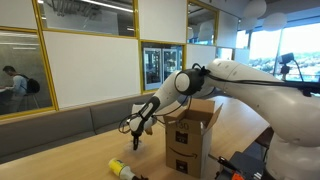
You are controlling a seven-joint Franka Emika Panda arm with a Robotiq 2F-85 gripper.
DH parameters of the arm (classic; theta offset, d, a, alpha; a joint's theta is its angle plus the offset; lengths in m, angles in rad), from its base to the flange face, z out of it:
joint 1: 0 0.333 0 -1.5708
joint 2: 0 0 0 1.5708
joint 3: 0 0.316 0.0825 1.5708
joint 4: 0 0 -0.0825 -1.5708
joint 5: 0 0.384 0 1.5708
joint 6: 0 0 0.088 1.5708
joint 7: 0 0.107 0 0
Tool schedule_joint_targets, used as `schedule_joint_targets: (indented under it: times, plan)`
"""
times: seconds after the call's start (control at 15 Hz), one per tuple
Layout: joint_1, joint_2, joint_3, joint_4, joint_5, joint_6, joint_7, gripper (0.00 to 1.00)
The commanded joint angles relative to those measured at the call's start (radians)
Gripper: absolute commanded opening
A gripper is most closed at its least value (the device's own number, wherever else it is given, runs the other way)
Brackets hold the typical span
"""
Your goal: Put the plastic and spray bottle inside the brown box
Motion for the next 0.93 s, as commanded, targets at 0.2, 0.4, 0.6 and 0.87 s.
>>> schedule_joint_targets:
  times: [0.2,0.4,0.6,0.87]
  plan:
    - [0.039,-0.143,-0.096,-0.020,0.012,-0.046,0.130,0.16]
    - [0.061,-0.245,-0.148,-0.062,-0.007,-0.048,0.218,0.17]
    - [0.087,-0.363,-0.198,-0.115,-0.031,-0.050,0.314,0.16]
    - [0.148,-0.542,-0.309,-0.221,-0.124,-0.078,0.484,0.16]
